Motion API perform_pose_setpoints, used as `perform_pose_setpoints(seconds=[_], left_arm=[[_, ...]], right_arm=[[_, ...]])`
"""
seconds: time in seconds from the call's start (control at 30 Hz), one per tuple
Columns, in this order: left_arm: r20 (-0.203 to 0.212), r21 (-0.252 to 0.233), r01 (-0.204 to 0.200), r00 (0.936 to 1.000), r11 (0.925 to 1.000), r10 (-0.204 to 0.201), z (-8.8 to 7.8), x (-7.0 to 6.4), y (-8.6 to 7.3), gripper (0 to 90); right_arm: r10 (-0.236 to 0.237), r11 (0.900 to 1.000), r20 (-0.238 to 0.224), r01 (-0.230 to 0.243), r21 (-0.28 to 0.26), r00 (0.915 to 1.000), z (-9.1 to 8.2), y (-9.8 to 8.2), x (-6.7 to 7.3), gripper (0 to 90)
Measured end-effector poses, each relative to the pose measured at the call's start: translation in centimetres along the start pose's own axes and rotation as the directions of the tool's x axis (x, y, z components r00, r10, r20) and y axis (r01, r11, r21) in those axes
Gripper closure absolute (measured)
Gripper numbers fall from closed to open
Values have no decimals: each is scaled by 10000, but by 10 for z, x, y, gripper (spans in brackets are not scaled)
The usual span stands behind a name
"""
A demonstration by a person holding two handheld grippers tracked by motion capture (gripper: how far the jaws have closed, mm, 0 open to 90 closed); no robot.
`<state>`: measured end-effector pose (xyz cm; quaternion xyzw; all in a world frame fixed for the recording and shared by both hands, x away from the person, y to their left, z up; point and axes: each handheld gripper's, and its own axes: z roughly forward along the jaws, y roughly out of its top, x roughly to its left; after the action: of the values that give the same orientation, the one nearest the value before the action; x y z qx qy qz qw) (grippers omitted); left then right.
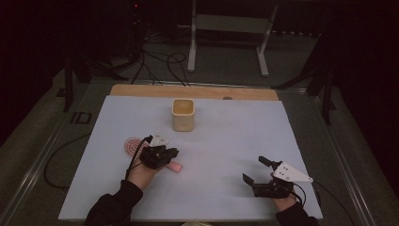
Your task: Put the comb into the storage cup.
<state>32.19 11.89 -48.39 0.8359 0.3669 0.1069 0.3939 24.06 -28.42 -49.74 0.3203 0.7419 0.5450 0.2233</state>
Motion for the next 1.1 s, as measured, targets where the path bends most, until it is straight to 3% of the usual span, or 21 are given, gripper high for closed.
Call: perform_pose_setpoints(seconds=[0.1, 0.6, 0.77, 1.1], left_arm=[[81, 201, 183, 9998, 9996, -185, 3, 1, 0, 898], [3, 1303, 293, 9996, 9910, -296, 19, 0, 0, 900], [176, 1649, 175, 9996, 9861, -207, 23, -1, -2, 900], [210, 1884, -112, 9998, 9820, 73, 17, -6, -6, 900]], right_arm=[[-54, 10000, 12, 54, -22, 10000, 0, 0, 0, 88], [-24, 10000, 1, 24, -17, 10000, 0, 0, 1, 88], [-26, 10000, -23, 26, -10, 10000, 0, 0, 0, 88], [49, 10000, -76, -49, 4, 10000, 0, 0, -1, 88]])
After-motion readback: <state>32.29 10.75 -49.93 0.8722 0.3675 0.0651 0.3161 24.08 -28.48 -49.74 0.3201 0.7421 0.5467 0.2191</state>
